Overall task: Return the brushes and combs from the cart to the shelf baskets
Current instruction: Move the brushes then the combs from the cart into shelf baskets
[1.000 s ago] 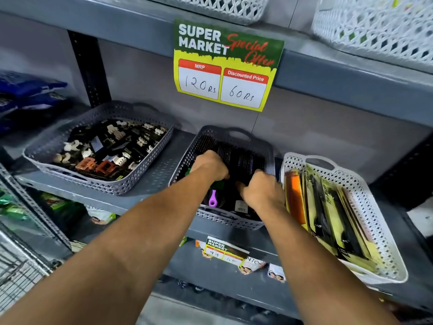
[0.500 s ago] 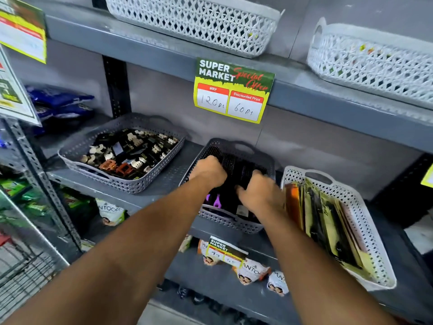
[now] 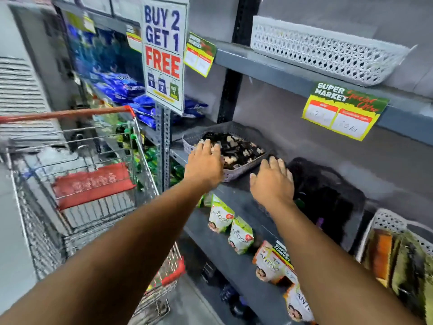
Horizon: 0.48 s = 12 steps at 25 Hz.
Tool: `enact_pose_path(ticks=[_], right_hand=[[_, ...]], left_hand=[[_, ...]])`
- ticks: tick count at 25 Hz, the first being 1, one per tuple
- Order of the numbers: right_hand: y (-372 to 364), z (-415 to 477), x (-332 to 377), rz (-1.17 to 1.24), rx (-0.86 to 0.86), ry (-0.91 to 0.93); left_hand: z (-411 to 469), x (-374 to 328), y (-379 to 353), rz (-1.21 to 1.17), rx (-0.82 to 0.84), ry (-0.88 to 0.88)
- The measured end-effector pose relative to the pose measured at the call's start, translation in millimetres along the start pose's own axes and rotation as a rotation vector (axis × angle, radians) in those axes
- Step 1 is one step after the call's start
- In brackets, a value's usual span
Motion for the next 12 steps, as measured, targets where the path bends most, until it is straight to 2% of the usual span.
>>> enact_pose_path(ticks=[8,12], right_hand=[[-36.6,-18.8,200.2,0.169,0.058,0.395],[-81.0,-37.5,284.0,0.211,0.162,0.530]], left_hand=[[-81.4,190.4,38.9,0.084,-0.043,0.362],[-125.8,289.2,20.8,0.142,0.041,0.564]])
Point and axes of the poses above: each hand's wrist, its own z-axis towards the middle knuckle, its own y-axis out of the back of the hand, x = y × z, the point moved 9 cm from there along z, towards the middle knuckle, and after that the axes turned 3 degrees about -x, right-handed, at the moved point
